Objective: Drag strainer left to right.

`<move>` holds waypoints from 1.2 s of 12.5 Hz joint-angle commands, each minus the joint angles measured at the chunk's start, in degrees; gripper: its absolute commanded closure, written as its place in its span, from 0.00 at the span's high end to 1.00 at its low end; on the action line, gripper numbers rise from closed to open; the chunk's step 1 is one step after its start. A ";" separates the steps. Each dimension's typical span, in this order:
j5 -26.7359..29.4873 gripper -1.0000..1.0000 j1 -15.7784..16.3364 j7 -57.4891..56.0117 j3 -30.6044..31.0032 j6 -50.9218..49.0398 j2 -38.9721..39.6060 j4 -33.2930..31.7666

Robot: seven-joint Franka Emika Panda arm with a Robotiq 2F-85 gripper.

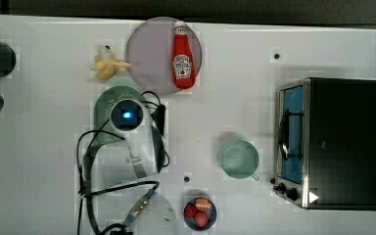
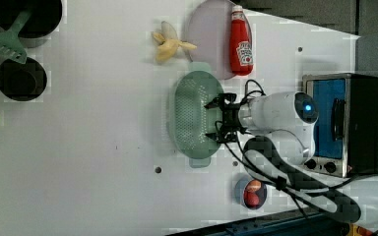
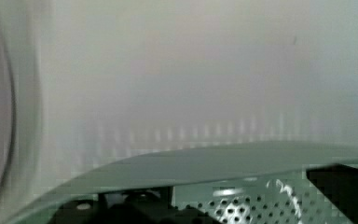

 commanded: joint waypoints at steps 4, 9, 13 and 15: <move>-0.70 1.00 -2.00 -11.96 -5.63 0.22 -2.89 -2.52; -0.70 1.00 -2.21 -15.91 -10.21 0.33 -2.92 -2.94; -0.70 1.00 -2.33 -21.40 -13.30 0.48 -2.92 -3.09; -0.70 1.00 -2.22 -26.25 -12.47 2.39 -3.73 -2.70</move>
